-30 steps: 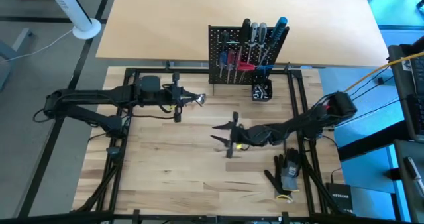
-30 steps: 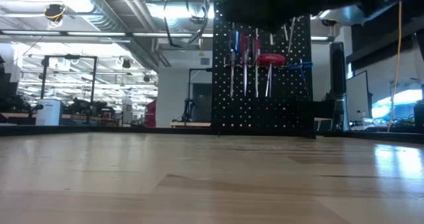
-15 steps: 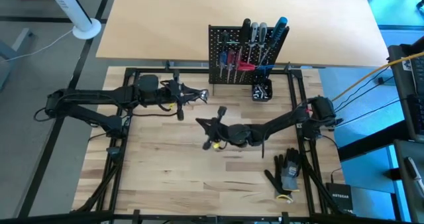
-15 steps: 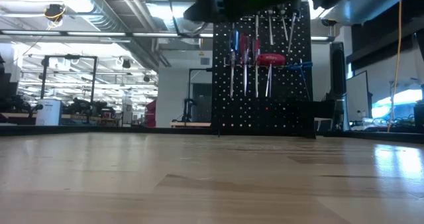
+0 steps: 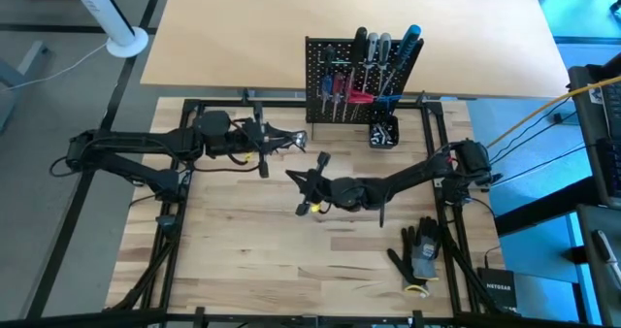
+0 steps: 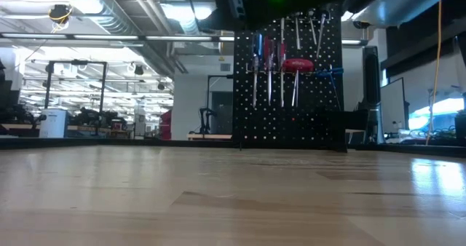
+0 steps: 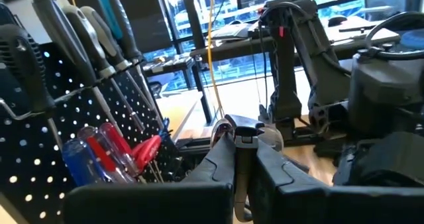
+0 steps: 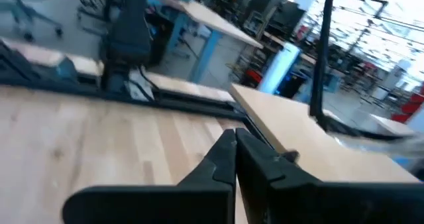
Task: Hang tools onto peg board
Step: Hang the black safety glasses on the peg board
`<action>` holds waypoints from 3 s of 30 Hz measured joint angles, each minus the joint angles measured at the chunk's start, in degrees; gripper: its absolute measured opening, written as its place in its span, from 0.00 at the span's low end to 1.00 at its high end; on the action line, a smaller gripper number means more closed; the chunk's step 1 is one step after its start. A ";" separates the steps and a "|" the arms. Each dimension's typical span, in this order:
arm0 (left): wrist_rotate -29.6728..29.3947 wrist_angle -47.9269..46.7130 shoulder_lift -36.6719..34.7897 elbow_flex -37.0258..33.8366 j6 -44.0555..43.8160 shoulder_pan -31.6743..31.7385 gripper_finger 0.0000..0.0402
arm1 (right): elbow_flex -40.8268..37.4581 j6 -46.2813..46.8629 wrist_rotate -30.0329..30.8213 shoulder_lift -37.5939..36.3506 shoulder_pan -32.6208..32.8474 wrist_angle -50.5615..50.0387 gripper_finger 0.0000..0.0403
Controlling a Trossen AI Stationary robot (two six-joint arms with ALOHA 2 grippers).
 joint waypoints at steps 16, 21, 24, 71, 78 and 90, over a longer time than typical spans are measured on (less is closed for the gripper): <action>3.77 -5.63 -0.26 0.00 4.40 -5.35 0.02 | -20.72 11.64 1.50 -21.50 5.14 -4.69 0.02; 9.41 -8.96 -0.19 0.00 5.89 -7.96 0.01 | -23.61 20.39 -3.20 -23.59 5.22 -4.83 0.02; 16.04 -10.06 0.38 -0.37 6.14 -8.73 0.01 | -23.63 21.51 -8.82 -23.21 5.17 -4.22 0.08; 35.21 1.86 5.03 -5.25 8.89 -6.19 0.01 | -12.13 14.33 -41.32 -9.51 1.79 5.52 0.27; 34.91 1.68 5.03 -5.25 8.66 -5.88 0.04 | -11.26 12.83 -41.87 -9.54 1.76 2.61 0.12; 25.22 -0.29 4.58 -5.25 4.69 -5.89 0.15 | -11.37 12.21 -40.36 -9.56 1.81 1.60 0.08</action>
